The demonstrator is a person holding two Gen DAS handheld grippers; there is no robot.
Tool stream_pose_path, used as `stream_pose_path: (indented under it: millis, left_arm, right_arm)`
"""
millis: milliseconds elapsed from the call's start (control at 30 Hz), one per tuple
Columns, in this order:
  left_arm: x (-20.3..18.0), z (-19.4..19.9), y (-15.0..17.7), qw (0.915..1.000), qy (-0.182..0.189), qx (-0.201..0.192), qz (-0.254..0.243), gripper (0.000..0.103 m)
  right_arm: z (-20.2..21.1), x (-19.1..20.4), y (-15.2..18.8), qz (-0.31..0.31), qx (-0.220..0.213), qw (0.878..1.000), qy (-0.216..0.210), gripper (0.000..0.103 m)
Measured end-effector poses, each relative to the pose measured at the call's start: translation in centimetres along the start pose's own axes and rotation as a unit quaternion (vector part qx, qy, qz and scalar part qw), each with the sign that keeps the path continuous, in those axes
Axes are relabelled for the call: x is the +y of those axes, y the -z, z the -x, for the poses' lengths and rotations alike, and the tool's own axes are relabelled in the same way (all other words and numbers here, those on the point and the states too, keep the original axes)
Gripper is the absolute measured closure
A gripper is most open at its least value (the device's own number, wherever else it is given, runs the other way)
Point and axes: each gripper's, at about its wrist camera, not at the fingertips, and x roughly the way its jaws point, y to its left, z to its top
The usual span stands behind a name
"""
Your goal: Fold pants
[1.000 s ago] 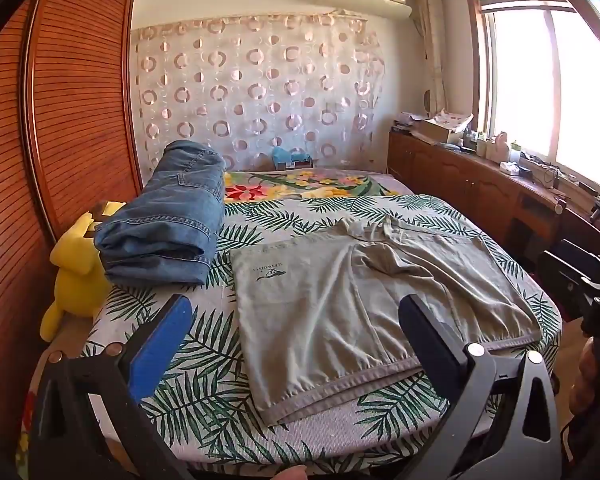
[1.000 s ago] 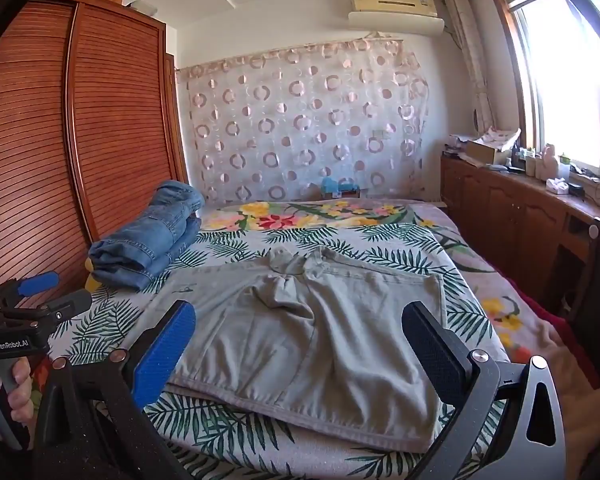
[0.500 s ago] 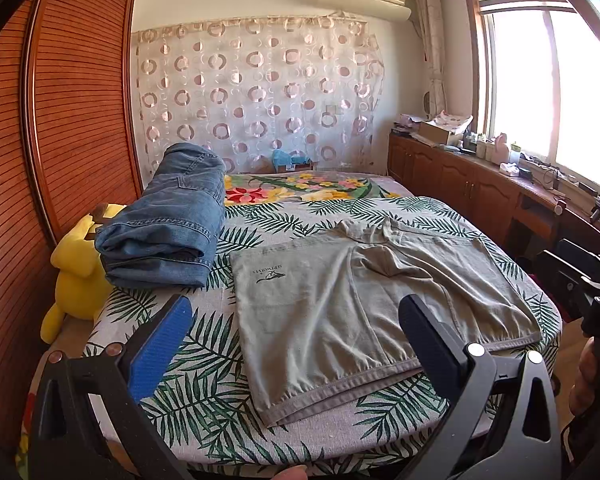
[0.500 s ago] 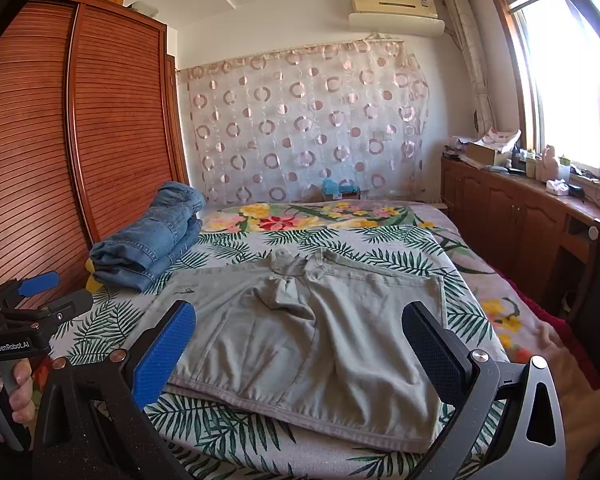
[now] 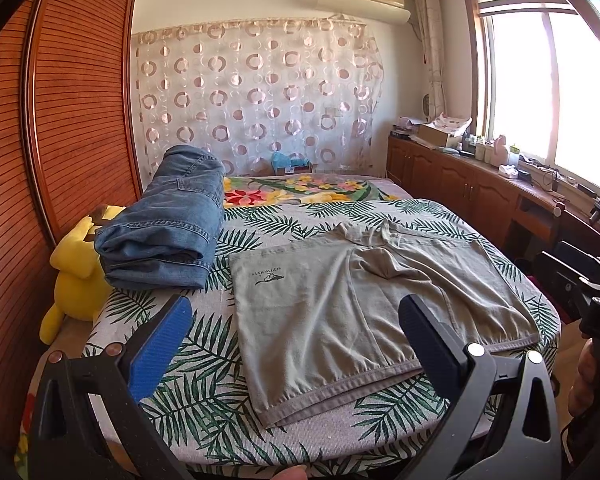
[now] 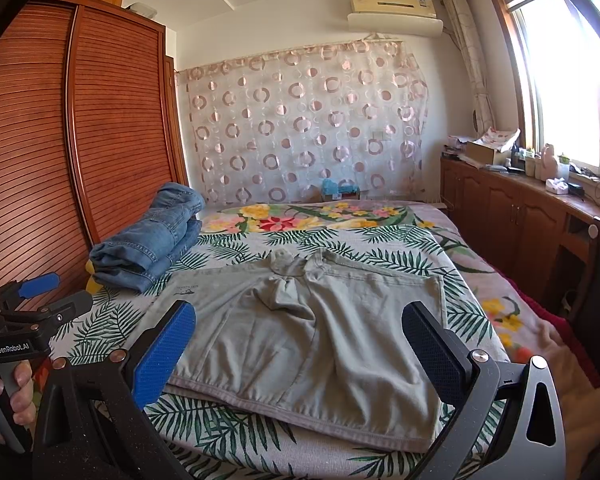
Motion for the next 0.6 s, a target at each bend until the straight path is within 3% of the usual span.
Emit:
stream_pose_path:
  millis: [600]
  left_arm:
    - [-0.01, 0.22, -0.27, 1.0, -0.001, -0.003, 0.0, 0.0]
  right_arm:
    - [0.15, 0.2, -0.06, -0.002, -0.001, 1.0, -0.002, 0.0]
